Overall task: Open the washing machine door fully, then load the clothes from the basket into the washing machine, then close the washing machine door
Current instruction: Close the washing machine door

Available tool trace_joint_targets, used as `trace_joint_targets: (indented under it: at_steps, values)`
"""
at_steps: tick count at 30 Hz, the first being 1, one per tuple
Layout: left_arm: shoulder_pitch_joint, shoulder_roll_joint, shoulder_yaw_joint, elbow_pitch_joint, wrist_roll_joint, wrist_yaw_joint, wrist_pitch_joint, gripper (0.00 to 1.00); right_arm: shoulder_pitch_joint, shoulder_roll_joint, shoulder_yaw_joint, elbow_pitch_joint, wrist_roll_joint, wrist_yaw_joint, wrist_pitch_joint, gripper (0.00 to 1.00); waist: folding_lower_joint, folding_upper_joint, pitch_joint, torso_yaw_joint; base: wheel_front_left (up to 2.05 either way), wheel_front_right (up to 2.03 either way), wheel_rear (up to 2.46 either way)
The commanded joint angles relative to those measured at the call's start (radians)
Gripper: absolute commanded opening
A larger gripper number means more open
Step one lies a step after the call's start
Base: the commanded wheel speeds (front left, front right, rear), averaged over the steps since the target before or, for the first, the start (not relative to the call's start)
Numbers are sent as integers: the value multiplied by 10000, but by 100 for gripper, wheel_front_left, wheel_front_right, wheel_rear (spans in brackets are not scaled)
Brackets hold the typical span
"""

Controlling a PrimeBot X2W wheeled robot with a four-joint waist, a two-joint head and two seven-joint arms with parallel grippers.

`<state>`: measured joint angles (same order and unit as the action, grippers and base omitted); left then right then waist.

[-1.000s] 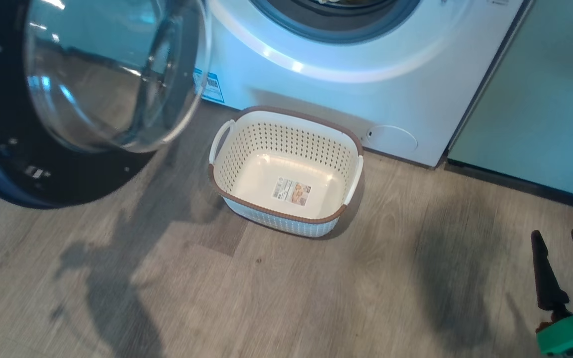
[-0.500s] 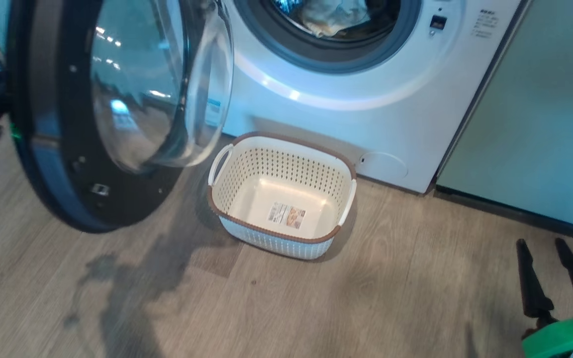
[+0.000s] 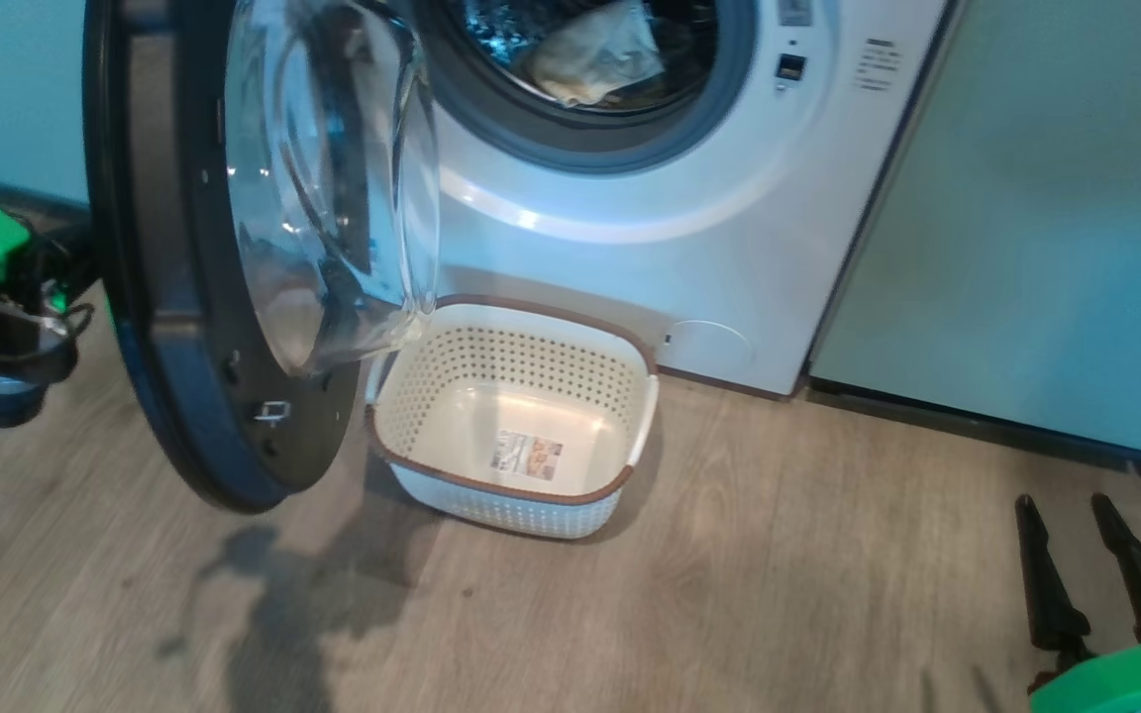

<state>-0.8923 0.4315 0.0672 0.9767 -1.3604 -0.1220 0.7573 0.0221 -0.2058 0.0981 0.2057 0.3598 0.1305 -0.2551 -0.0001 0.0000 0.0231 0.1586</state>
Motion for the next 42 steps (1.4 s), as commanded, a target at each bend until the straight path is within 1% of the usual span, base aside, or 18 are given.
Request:
trace_joint_targets:
  at_steps: [1, 12, 22, 23, 34, 42]
  values:
    - [-260, 349, 208, -469, -108, -85, 90, 0, -136, -133, 132, -273, 36, 2, -67, 100, 1, 0, 0, -154, 0, 0, 0]
    - [184, -135, 150, -1392, -568, -86, 299, 0, -302, -90, 91, -306, 0, 2, -67, 100, 1, 0, 155, -1223, 0, 0, 0]
    - [451, -588, 128, -2017, -736, -86, -137, 0, -466, -99, 52, -331, -8, 2, -67, 100, 1, 0, 320, -2329, 0, 0, 0]
    - [451, -588, 128, -2017, -736, -86, -137, 0, -466, -99, 52, -331, -8, 2, -67, 100, 1, 0, 320, -2329, 0, 0, 0]
    - [424, -744, 77, -2145, -595, -86, -1083, 0, -705, -5, 17, -351, -2, 2, -67, 100, 1, 0, 683, -3472, 0, 0, 0]
    - [193, -710, 95, -2186, -621, -86, -1640, 0, -811, 47, -13, -378, 25, 2, -67, 100, 1, 0, 900, -3901, 0, 0, 0]
